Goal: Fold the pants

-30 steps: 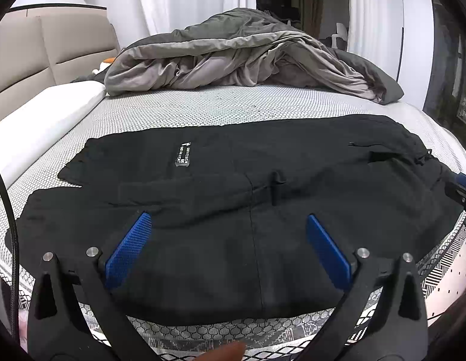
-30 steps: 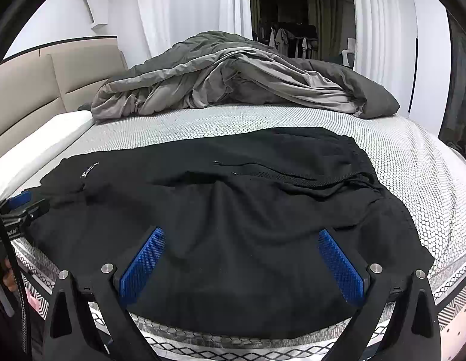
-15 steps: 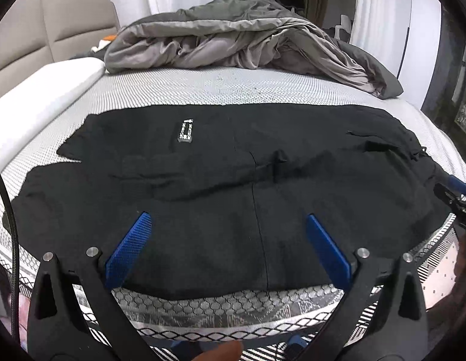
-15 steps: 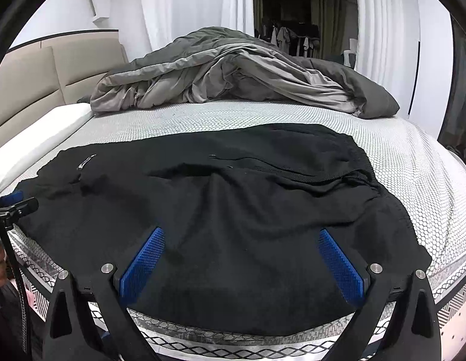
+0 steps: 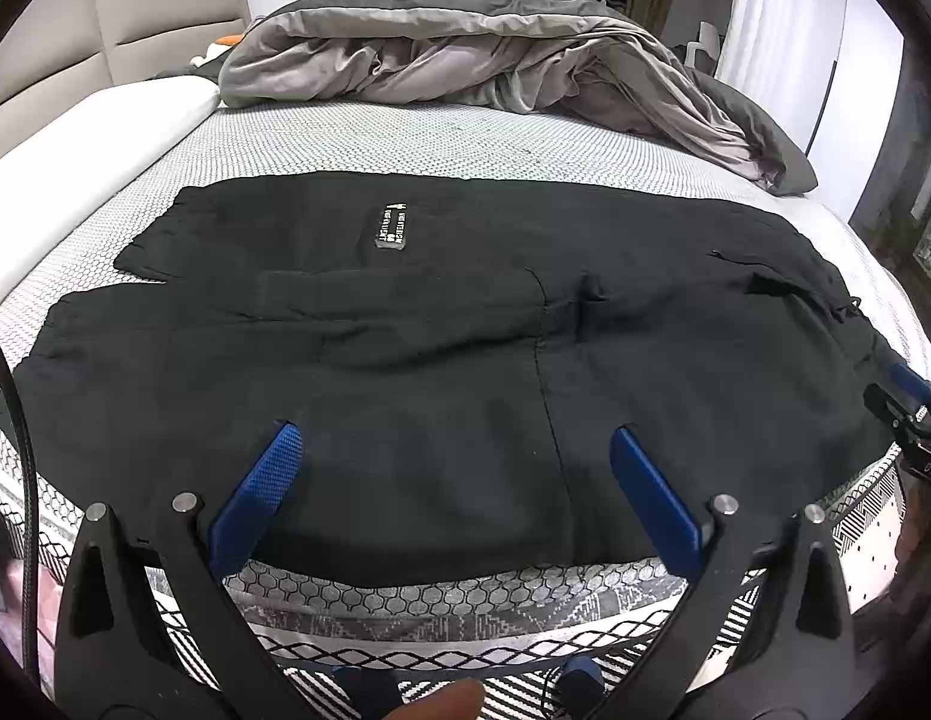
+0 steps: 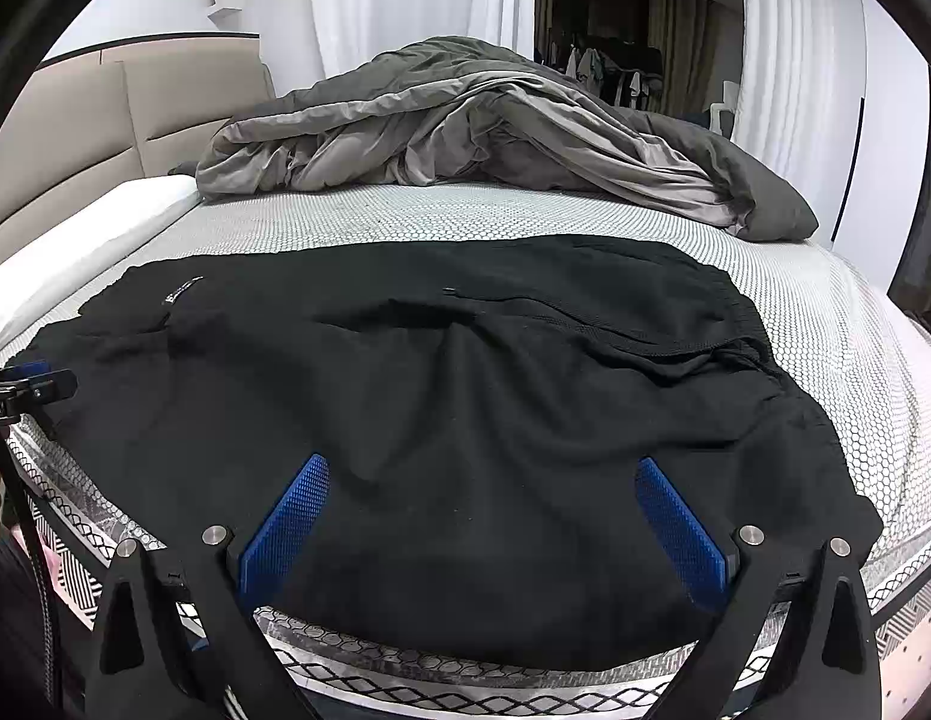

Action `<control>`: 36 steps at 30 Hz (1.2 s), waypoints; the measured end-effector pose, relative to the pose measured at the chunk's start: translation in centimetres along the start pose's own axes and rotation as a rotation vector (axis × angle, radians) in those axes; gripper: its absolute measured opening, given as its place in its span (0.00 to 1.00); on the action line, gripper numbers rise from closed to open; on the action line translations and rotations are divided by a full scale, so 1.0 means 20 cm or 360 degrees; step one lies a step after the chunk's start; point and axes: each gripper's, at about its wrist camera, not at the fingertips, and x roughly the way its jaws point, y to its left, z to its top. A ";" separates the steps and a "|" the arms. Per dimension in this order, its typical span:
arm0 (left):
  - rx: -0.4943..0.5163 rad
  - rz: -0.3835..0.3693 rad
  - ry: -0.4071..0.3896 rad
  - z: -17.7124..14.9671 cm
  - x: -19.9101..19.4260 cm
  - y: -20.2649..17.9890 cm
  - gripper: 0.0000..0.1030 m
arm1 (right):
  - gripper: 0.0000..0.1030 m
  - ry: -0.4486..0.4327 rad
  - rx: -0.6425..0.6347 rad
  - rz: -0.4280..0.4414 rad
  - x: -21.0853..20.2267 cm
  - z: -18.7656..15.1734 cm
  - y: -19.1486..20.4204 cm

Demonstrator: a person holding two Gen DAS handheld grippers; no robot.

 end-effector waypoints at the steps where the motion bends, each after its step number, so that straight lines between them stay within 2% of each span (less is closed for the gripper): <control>1: -0.0001 0.0002 -0.0003 0.00 0.00 0.00 0.99 | 1.00 0.0000 0.0000 -0.0001 0.00 0.00 0.00; 9: -0.0040 0.0024 -0.0018 0.01 0.00 0.06 0.99 | 1.00 -0.0017 0.0058 -0.0009 0.00 0.00 -0.08; 16: -0.0185 0.0017 -0.0097 0.03 -0.03 0.20 0.99 | 1.00 -0.0019 0.0206 0.0033 0.00 0.01 -0.19; 21: -0.0447 0.0088 -0.0221 -0.01 -0.15 0.48 0.99 | 1.00 -0.0110 0.0288 0.0031 -0.06 0.01 -0.28; 25: -0.0654 0.0172 -0.0215 -0.12 -0.23 0.76 0.99 | 1.00 -0.0076 0.0398 0.0109 -0.10 -0.05 -0.36; 28: -0.0812 0.0180 -0.0187 -0.21 -0.28 0.96 0.98 | 1.00 -0.0091 0.0474 0.0160 -0.15 -0.10 -0.41; 29: -0.0874 0.0155 -0.0174 -0.23 -0.28 1.03 0.95 | 1.00 -0.0104 0.0491 0.0155 -0.17 -0.11 -0.42; 31: -0.0932 0.0096 -0.0155 -0.26 -0.28 1.11 0.80 | 1.00 -0.0119 0.0553 0.0172 -0.19 -0.13 -0.46; 33: -0.0973 0.0031 -0.0160 -0.25 -0.26 1.18 0.76 | 1.00 -0.0119 0.0610 0.0206 -0.19 -0.14 -0.50; 36: -0.0999 0.0001 -0.0172 -0.20 -0.20 1.24 0.63 | 1.00 -0.0100 0.0669 0.0247 -0.18 -0.15 -0.53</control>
